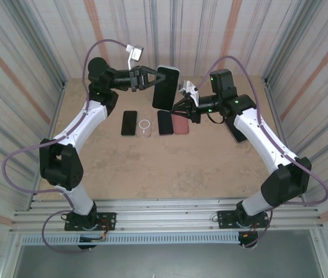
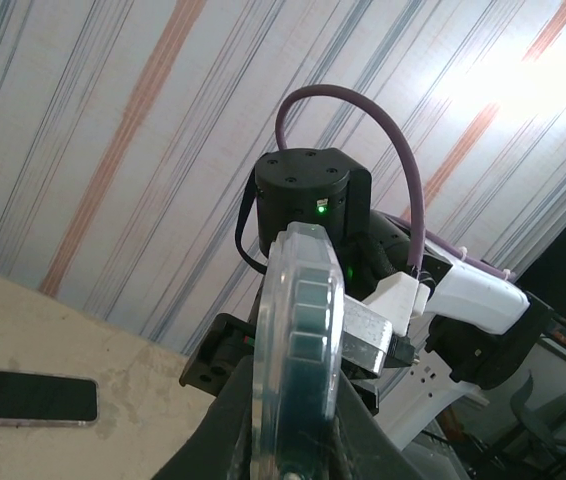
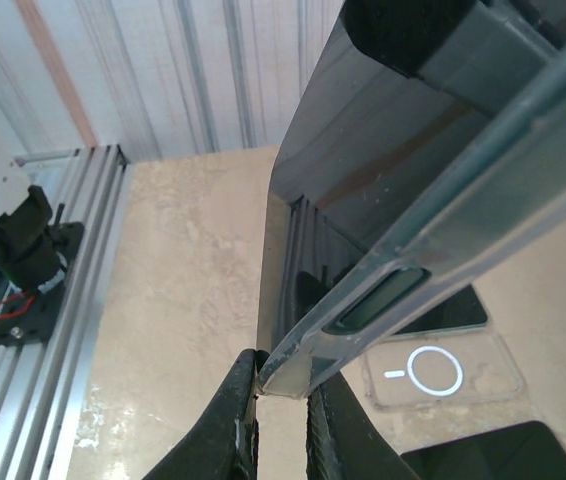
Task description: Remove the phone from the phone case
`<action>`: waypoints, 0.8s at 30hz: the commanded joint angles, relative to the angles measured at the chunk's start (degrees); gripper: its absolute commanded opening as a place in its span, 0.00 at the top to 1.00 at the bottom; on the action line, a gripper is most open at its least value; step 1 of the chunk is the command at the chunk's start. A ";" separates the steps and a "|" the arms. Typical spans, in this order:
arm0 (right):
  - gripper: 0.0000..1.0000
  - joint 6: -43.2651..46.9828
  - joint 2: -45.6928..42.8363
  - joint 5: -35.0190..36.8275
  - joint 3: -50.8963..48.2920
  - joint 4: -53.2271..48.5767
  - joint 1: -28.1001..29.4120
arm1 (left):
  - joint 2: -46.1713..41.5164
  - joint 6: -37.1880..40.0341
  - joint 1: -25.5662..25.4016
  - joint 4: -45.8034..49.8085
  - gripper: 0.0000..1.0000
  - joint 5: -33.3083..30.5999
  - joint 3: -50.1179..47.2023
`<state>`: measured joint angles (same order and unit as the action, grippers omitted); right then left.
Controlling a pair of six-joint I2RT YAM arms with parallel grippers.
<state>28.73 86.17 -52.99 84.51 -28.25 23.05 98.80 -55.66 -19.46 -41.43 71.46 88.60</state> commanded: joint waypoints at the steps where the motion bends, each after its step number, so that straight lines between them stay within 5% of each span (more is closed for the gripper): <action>1: 0.94 0.80 -0.21 11.09 -1.45 7.70 -0.28 | -2.00 -10.61 -2.42 -1.44 1.00 0.08 0.17; 24: 0.93 3.80 -3.31 12.68 -2.63 9.70 0.66 | -1.54 -8.11 -3.87 1.09 1.00 0.08 0.87</action>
<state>30.76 83.29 -45.65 81.82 -25.32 23.88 98.76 -58.61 -20.53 -42.24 69.28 88.60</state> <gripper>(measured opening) 0.136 0.166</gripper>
